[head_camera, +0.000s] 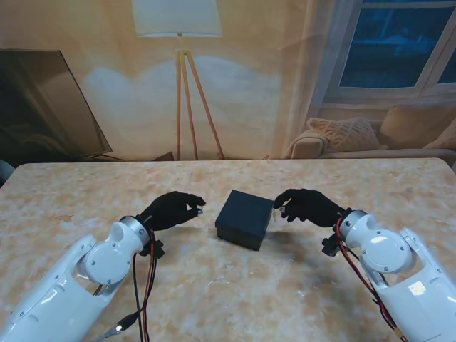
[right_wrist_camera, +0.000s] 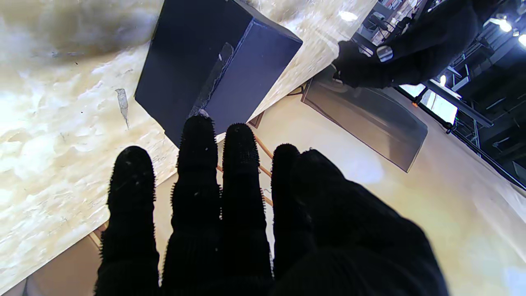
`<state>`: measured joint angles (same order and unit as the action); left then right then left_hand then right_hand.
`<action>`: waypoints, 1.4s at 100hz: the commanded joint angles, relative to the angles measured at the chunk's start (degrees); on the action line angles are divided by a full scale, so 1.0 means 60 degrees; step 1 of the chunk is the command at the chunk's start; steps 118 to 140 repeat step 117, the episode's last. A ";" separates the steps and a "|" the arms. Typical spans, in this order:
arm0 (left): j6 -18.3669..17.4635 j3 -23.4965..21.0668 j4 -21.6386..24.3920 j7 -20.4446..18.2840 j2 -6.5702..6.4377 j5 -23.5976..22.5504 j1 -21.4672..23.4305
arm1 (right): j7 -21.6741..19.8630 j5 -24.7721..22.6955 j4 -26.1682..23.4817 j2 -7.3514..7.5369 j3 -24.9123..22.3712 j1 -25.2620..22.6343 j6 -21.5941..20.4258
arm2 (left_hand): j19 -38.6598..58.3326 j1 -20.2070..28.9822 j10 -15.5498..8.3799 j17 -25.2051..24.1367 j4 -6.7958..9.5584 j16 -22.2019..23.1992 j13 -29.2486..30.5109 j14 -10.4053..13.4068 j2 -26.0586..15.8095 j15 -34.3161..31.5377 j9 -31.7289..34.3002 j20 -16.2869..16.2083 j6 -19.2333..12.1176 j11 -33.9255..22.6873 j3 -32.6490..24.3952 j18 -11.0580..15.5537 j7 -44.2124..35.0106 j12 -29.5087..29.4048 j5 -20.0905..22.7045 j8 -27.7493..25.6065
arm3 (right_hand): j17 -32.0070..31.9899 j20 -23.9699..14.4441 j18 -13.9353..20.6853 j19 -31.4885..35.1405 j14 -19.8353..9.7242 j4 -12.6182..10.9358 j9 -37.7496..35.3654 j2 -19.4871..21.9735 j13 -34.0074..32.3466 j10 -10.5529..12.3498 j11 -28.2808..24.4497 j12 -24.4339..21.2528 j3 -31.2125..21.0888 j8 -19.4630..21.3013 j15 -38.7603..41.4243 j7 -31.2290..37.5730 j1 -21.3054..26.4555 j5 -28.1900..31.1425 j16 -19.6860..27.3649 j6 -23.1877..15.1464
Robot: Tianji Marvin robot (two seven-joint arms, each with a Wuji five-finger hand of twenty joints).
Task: Pack mini donuts into a plastic bag, tie the opening and put the bag into the gift box
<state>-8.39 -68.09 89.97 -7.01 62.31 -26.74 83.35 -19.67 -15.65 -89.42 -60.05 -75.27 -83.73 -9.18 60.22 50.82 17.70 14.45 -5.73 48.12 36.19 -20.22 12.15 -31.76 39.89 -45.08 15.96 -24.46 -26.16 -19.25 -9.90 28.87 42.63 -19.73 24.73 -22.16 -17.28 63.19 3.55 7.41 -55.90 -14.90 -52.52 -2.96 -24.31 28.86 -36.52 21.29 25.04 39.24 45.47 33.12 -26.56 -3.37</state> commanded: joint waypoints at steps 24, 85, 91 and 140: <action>-0.0578 0.0028 -0.0485 0.0014 0.0021 0.0062 0.0313 | 0.0713 -0.0101 0.0411 -0.0255 0.0303 -0.0433 -0.0245 | -0.0118 -0.0164 -0.0094 -0.0006 0.0193 -0.0022 0.0021 -0.0133 -0.0051 -0.0100 0.0193 0.0217 -0.0188 -0.0046 -0.0267 -0.0049 -0.0274 -0.0045 0.0122 -0.0171 | -0.0067 0.0142 -0.0120 0.0043 -0.0005 0.0311 0.0143 -0.0419 -0.0068 0.0015 -0.0317 0.0115 -0.0277 -0.0008 0.0503 0.0491 0.0055 0.0101 -0.0202 -0.0402; -0.0846 -0.0101 -0.0690 0.0524 0.0058 -0.0347 0.0621 | 0.1441 -0.0452 0.0278 -0.0339 -0.0091 -0.1122 -0.0840 | -0.0024 -0.0158 -0.0087 -0.0053 0.0191 0.0174 0.0013 -0.0173 -0.0064 -0.0316 0.0146 0.0131 -0.0135 -0.0094 -0.0324 -0.0162 -0.0265 0.0037 0.0149 -0.0184 | -0.0148 0.0030 -0.0305 0.0114 0.0004 0.0330 0.0096 -0.0450 -0.0122 0.0011 -0.0592 0.0289 -0.0342 -0.0043 0.0854 0.0593 0.0020 0.0084 -0.0411 -0.0384; -0.0827 -0.0132 -0.0652 0.0549 0.0061 -0.0363 0.0679 | 0.1472 -0.0430 0.0286 -0.0350 -0.0093 -0.1119 -0.0826 | -0.0026 -0.0160 -0.0078 -0.0064 0.0191 0.0175 0.0000 -0.0171 -0.0062 -0.0311 0.0133 0.0128 -0.0127 -0.0086 -0.0327 -0.0172 -0.0259 0.0036 0.0139 -0.0183 | -0.0154 0.0016 -0.0321 0.0123 0.0012 0.0328 0.0111 -0.0462 -0.0105 0.0005 -0.0594 0.0293 -0.0345 -0.0039 0.0858 0.0606 0.0031 0.0090 -0.0415 -0.0365; -0.0932 -0.0216 -0.0599 0.0739 0.0108 -0.0267 0.0798 | 0.1568 -0.0275 0.0311 -0.0394 0.0084 -0.1009 -0.0747 | -0.0016 -0.0165 -0.0076 -0.0057 0.0188 0.0189 0.0013 -0.0154 -0.0062 -0.0329 0.0114 0.0110 -0.0109 -0.0080 -0.0325 -0.0167 -0.0244 0.0037 0.0135 -0.0179 | -0.0238 -0.0029 -0.0393 0.0115 0.0036 0.0307 0.0199 -0.0446 -0.0007 -0.0023 -0.0612 0.0352 -0.0372 -0.0026 0.0863 0.0590 0.0025 0.0046 -0.0437 -0.0355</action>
